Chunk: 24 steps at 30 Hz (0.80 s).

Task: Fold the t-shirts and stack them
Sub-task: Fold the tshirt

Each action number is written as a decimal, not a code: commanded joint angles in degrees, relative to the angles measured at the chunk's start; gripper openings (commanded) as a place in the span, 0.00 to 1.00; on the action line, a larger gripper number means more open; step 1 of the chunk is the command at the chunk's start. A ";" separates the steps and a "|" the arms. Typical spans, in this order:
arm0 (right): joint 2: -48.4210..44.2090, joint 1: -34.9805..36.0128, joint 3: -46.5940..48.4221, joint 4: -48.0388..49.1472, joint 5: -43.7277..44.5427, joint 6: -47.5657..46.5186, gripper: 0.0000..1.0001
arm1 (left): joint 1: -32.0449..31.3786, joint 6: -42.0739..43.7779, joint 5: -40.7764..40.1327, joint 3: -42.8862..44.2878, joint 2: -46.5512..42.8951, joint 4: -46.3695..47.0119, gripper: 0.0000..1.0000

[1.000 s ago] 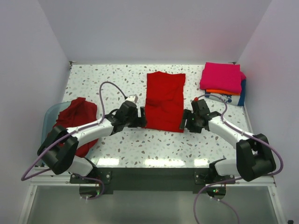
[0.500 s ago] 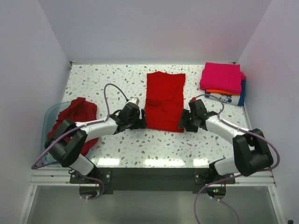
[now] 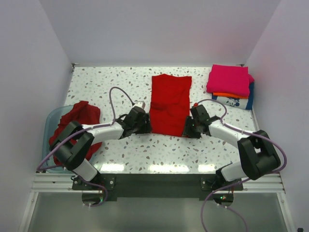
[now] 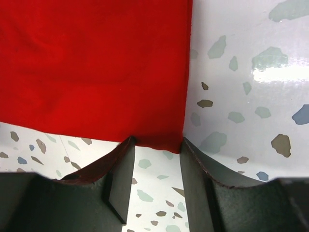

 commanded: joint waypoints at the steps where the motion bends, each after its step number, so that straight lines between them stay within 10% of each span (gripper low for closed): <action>1: 0.69 0.29 -0.72 1.05 1.55 1.04 0.45 | -0.92 -0.38 0.05 0.33 1.55 -0.17 0.62; 12: 0.95 0.47 -1.42 1.49 1.82 1.30 0.37 | -2.68 -0.56 -1.09 0.85 2.95 -0.17 0.39; 18: 1.83 0.56 -1.42 2.02 1.38 1.21 0.24 | -2.77 -0.56 -2.15 1.38 3.48 -1.57 0.00; 21: 2.01 1.08 -0.99 1.50 1.12 0.95 0.00 | -3.03 0.23 -2.15 1.38 3.57 -1.49 0.00; 24: 0.87 1.87 -0.46 -0.34 1.72 0.42 0.00 | -3.38 1.29 -2.50 1.38 2.78 -2.10 0.00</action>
